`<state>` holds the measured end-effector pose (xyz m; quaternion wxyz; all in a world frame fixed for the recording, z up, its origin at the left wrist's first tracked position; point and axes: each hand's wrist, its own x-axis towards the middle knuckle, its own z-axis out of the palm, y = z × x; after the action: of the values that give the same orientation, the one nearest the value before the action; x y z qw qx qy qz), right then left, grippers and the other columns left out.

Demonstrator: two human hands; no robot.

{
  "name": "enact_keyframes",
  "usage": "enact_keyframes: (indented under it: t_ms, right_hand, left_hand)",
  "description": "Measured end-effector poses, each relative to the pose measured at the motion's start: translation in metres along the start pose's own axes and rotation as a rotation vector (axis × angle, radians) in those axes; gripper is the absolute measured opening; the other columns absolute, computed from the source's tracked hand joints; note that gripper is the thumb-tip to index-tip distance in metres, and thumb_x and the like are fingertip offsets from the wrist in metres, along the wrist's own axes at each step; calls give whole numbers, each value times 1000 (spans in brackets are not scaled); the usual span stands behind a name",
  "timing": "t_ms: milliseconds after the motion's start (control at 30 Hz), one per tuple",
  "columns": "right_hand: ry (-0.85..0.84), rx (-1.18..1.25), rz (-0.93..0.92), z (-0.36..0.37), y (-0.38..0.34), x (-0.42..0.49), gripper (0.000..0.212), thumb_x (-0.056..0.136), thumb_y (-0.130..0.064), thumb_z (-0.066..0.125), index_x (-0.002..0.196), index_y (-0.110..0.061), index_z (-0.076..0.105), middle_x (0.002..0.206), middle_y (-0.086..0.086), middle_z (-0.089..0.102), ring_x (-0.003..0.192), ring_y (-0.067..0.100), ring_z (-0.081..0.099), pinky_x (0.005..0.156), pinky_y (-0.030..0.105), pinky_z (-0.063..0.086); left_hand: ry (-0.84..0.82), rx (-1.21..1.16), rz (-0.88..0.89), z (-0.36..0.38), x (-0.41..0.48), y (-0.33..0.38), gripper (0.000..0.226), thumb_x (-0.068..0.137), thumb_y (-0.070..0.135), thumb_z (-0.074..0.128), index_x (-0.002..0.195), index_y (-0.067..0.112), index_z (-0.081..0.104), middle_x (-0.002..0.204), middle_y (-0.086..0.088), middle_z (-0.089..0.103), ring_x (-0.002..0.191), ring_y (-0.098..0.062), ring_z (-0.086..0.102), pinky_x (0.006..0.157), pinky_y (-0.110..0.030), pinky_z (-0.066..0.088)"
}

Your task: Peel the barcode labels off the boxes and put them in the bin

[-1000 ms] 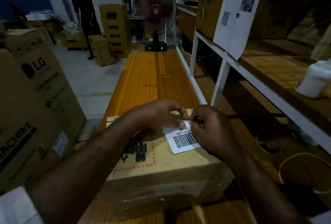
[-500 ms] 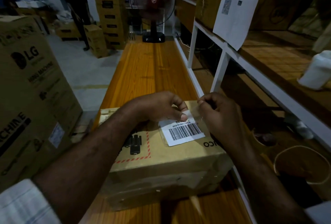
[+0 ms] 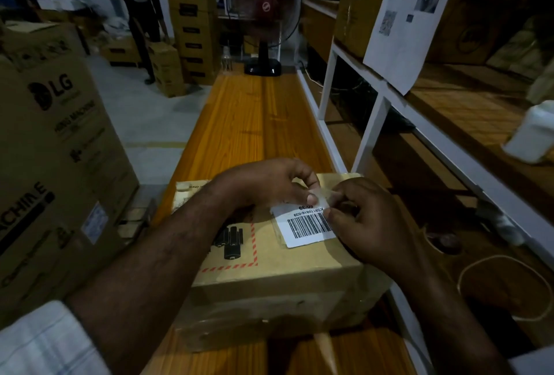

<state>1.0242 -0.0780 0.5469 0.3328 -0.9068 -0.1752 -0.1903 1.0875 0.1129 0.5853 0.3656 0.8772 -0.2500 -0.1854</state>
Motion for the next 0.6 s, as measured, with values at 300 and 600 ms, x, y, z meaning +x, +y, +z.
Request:
enact_keyframes:
  t_ms: [300,600]
  right_hand:
    - [45,68,24,3,3,-3,15,84,-31,59,84,-19,69,79,-9,65,78,5,63,62,37,55]
    - [30,209,110,-2,-1,-3,3,88,-20,69,85,-20,68,77,-3,69,73,7,66,57,32,52]
  left_hand:
    - [-77,42,-1,-4,1,0,19,88,28,71,105,18,71,138,6,52,126,-14,51,106,-46,44]
    - [-137,-75,24,-9,3,-8,12,89,27,70,98,19,71,122,-4,66,107,-21,68,95,-54,53]
